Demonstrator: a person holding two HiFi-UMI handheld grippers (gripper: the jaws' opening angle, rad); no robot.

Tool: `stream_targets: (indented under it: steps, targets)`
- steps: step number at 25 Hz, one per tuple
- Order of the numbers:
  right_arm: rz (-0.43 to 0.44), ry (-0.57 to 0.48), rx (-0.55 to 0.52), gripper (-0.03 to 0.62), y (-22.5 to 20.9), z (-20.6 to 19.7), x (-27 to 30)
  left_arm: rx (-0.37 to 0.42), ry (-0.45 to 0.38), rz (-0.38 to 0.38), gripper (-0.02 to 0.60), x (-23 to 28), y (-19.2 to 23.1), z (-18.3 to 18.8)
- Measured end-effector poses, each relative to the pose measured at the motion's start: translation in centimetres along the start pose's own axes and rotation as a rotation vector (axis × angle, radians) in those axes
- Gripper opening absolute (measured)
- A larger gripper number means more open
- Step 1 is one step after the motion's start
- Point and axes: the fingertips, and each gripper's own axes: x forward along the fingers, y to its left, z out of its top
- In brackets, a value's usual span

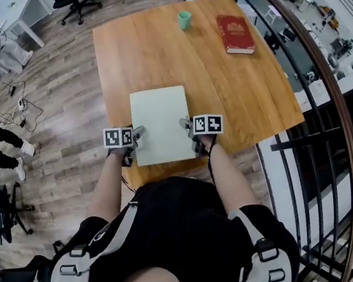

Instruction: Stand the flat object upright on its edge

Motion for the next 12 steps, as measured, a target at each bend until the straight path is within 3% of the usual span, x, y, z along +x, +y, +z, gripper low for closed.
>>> stream_targets:
  steps: [5,12]
  targets:
    - [-0.017,0.111,-0.013,0.215,0.00,0.09,0.62,-0.139,0.037,-0.109,0.238,0.88,0.69,-0.40]
    - [-0.013,0.119,-0.029,0.208,0.58,0.35,0.22,-0.156,0.050,-0.104,0.238,0.37,0.02,-0.44]
